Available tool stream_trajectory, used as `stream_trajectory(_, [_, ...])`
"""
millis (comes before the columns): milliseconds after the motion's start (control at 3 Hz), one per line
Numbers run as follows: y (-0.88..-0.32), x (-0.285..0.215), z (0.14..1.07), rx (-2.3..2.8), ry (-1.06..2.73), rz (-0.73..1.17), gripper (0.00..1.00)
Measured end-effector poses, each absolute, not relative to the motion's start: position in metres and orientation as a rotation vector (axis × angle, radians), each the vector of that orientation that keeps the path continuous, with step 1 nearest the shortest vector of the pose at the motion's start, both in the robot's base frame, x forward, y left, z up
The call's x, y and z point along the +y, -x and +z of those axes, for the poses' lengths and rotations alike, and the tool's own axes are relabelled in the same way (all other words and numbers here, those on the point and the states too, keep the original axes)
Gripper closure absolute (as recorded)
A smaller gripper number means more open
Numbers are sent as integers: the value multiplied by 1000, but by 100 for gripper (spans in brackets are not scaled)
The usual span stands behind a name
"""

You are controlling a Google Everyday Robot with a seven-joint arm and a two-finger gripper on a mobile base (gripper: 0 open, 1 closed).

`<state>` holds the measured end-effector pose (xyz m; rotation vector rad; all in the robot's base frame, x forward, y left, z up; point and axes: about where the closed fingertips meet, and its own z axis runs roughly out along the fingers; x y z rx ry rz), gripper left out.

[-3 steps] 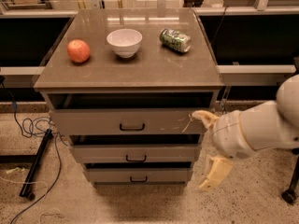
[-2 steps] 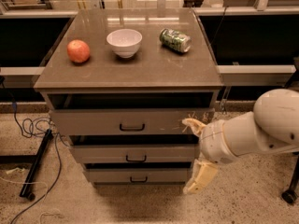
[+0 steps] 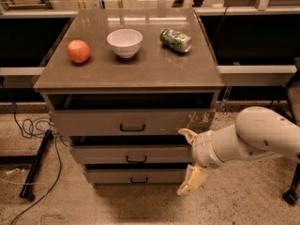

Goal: Open middle drawer

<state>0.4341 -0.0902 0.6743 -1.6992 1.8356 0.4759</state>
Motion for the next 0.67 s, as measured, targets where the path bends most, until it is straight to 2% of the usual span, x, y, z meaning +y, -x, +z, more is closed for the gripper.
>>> stream_trajectory(667, [-474,-76,600,1854,1747,417,0])
